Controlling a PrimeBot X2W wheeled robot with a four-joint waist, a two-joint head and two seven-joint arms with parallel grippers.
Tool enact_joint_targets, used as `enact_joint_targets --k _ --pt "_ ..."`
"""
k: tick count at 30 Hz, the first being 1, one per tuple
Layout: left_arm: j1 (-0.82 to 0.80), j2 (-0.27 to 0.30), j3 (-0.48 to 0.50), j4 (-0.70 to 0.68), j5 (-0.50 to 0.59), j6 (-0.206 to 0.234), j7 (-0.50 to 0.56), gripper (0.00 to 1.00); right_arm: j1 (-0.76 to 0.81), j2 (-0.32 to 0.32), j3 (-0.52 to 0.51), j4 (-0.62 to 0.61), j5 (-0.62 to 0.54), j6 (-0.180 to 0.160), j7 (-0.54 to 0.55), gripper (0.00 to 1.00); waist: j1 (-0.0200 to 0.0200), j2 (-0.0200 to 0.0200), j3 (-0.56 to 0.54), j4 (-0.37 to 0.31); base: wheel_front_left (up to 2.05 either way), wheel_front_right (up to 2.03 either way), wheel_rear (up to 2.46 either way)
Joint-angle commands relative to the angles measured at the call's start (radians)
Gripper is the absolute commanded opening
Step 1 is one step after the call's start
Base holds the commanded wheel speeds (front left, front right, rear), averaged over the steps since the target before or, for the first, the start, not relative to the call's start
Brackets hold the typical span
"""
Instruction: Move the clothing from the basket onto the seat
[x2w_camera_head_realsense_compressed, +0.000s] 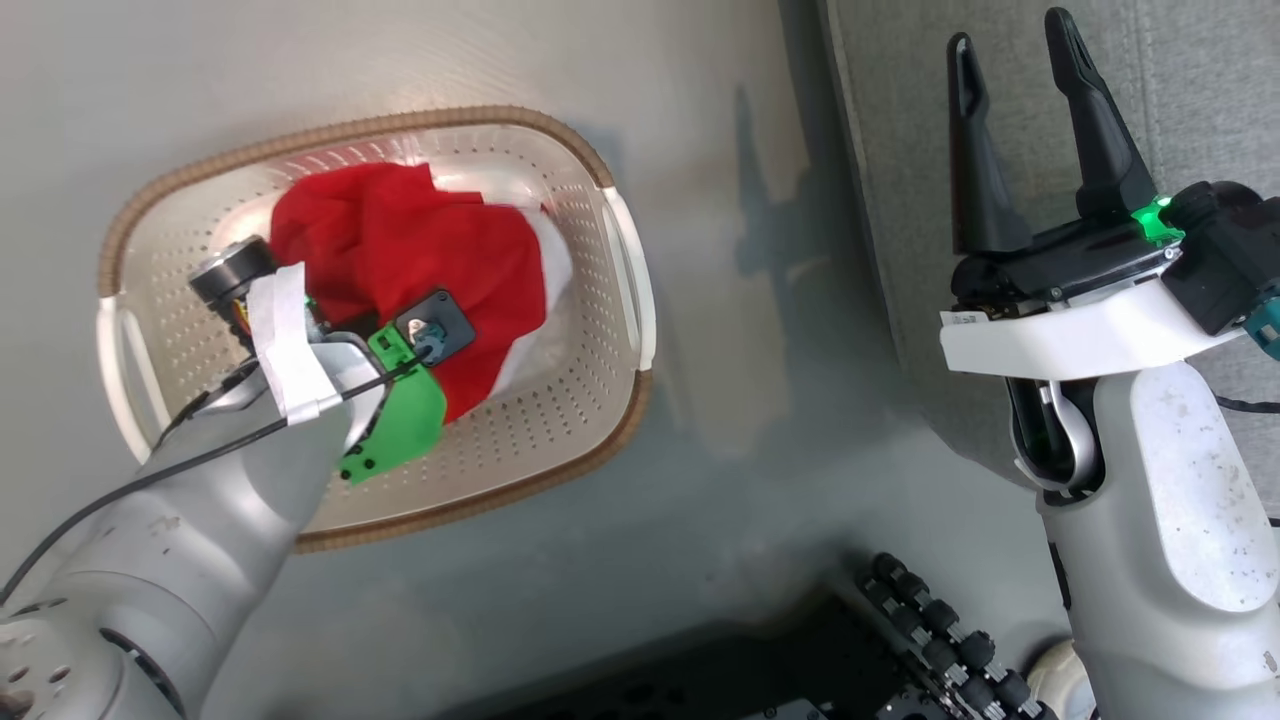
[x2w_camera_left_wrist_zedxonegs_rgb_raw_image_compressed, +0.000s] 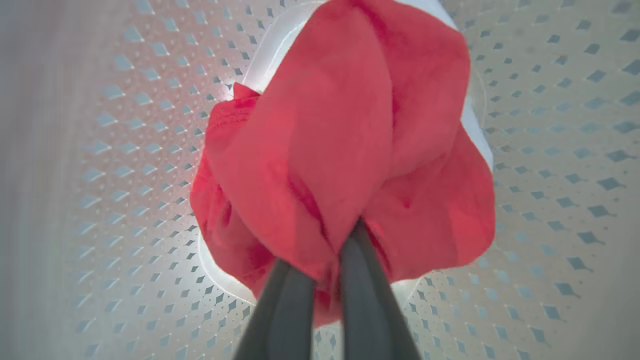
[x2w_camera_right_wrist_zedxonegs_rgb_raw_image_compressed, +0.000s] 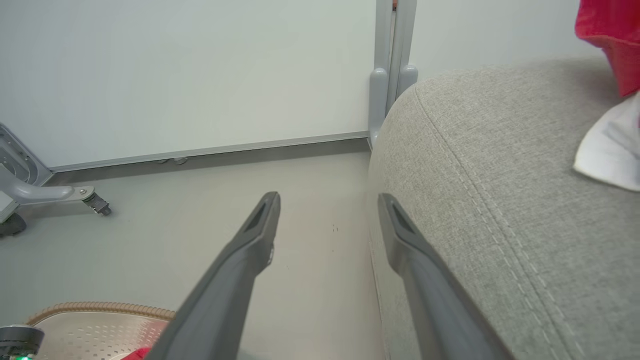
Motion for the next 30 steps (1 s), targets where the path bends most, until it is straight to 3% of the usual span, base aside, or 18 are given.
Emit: enact_joint_targets --k 1,8,15,30 --pt "0.012 -0.01 -0.001 -0.002 -0.01 -0.002 -0.022 0.0 0.013 -0.002 -0.005 0.007 -0.006 -0.001 -0.002 1.0 -0.0001 0.0 -0.058 0.022 0.0 0.0 0.0" --pt "0.053 -0.068 0.006 -0.006 -0.081 -0.002 -0.125 0.0 0.063 -0.003 -0.024 0.043 -0.029 -0.001 -0.002 1.0 -0.0001 0.0 -0.195 0.064 0.0 0.0 0.0" --pt "0.087 -0.103 0.057 -0.056 -0.141 0.0 -0.158 0.0 0.124 -0.003 -0.04 0.074 -0.048 -0.001 -0.002 1.0 -0.0001 0.0 -0.316 0.111 0.0 0.0 0.0" --pt "0.269 -0.037 0.286 -0.426 -0.126 0.064 -0.157 0.0 0.224 -0.003 -0.039 0.122 -0.076 -0.001 -0.002 1.0 -0.0001 0.0 -0.533 0.189 0.0 0.0 0.0"
